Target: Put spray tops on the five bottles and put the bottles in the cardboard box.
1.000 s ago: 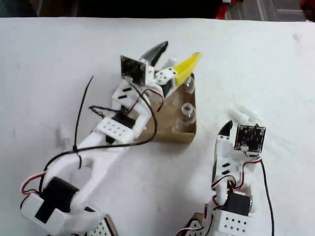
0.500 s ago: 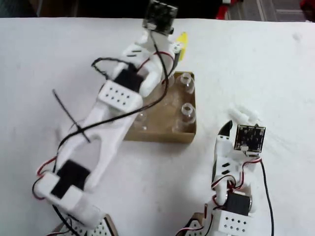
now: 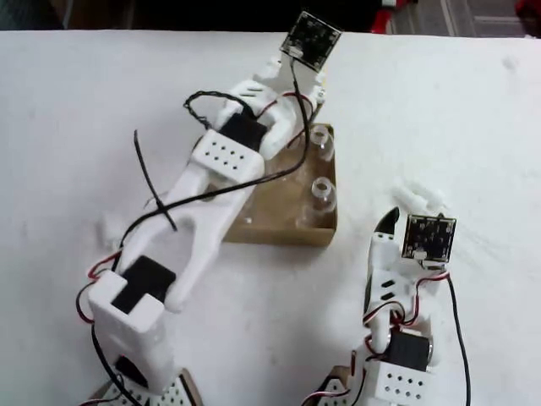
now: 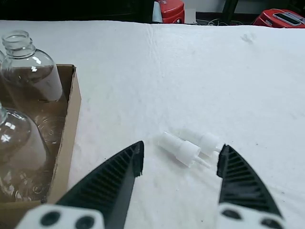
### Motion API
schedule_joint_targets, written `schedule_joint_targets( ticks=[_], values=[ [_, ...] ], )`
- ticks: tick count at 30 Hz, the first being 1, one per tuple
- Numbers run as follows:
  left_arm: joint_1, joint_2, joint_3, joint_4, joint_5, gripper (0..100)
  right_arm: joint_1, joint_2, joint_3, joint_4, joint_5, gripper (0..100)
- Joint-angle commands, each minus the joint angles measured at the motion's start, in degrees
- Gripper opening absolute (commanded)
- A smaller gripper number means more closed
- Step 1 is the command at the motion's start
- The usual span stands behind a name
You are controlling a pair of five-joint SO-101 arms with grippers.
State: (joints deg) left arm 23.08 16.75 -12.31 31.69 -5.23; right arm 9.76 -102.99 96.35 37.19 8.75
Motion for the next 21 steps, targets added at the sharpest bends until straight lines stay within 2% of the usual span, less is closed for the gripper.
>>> schedule_joint_targets(
  ticks=[1, 4, 21],
  values=[
    [0.4, -1.0, -3.5, 5.4, -0.5, 2, 0.0, 0.0, 0.5, -0.8, 0.6, 23.0],
    [0.6, -1.1, -3.5, 8.2, -0.5, 2, 0.0, 0.0, 0.5, -0.8, 0.6, 23.0],
    [0.0, -1.4, -4.0, 10.0, -0.6, 2, 0.0, 0.0, 0.5, -0.8, 0.6, 23.0]
  ],
)
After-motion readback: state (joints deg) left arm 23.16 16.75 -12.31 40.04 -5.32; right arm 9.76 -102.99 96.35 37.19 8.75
